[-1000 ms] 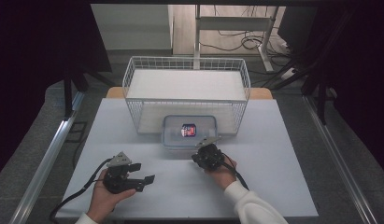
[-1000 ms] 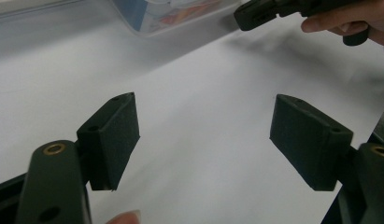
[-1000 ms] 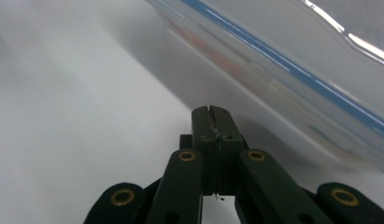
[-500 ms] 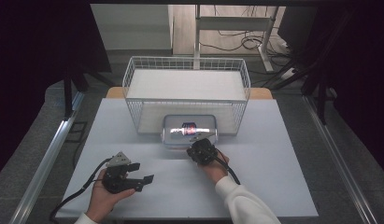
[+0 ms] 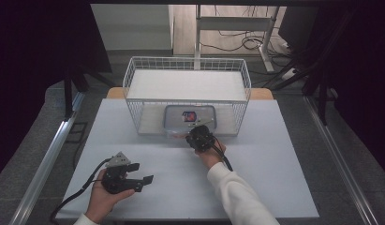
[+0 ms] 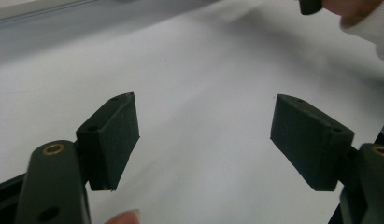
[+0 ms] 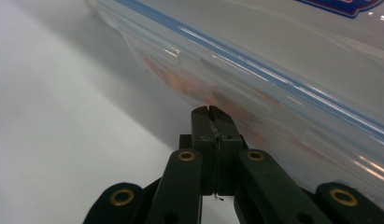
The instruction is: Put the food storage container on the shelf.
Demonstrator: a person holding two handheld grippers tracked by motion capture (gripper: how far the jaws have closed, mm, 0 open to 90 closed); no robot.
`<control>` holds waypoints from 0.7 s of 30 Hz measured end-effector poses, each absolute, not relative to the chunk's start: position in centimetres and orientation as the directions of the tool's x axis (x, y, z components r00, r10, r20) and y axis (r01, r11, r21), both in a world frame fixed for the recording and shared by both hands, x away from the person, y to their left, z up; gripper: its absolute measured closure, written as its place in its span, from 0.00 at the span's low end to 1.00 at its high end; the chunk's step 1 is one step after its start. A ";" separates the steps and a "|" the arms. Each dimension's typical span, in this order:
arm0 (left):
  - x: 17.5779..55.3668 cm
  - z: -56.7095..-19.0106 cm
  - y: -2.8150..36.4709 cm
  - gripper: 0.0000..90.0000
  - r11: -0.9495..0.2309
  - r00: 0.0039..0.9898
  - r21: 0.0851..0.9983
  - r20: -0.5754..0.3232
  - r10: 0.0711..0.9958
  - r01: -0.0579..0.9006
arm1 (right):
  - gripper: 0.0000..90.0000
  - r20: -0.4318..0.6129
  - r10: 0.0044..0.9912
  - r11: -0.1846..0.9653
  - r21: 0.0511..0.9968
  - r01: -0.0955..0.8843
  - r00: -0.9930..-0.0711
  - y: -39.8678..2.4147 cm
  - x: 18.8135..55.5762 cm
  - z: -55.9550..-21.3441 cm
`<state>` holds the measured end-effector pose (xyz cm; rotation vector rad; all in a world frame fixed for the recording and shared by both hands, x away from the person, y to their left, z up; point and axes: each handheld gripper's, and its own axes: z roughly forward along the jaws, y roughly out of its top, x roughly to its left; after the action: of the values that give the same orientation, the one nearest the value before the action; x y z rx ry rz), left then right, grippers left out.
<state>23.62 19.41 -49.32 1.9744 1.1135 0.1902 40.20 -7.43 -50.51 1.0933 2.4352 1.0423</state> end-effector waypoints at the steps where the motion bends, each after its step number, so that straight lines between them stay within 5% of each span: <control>1: 23.6 -49.3 19.4 0.26 -0.253 0.594 0.729 -0.254 0.763 0.636 | 0.99 0.035 0.742 0.451 0.713 0.537 -0.670 -7.4 40.5 -50.5; 13: 23.7 -49.5 19.3 0.26 -0.259 0.598 0.725 -0.255 0.759 0.638 | 0.99 0.037 0.774 0.424 0.711 0.561 -0.633 -6.9 43.0 -50.4; 21: 23.8 -49.5 19.4 0.26 -0.269 0.600 0.724 -0.244 0.762 0.636 | 0.99 -0.013 0.718 0.497 0.709 0.499 -0.696 -8.5 40.3 -48.8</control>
<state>23.76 19.42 -49.47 1.9927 1.1074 0.1911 40.30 -8.48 -48.79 1.0243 2.4377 1.0067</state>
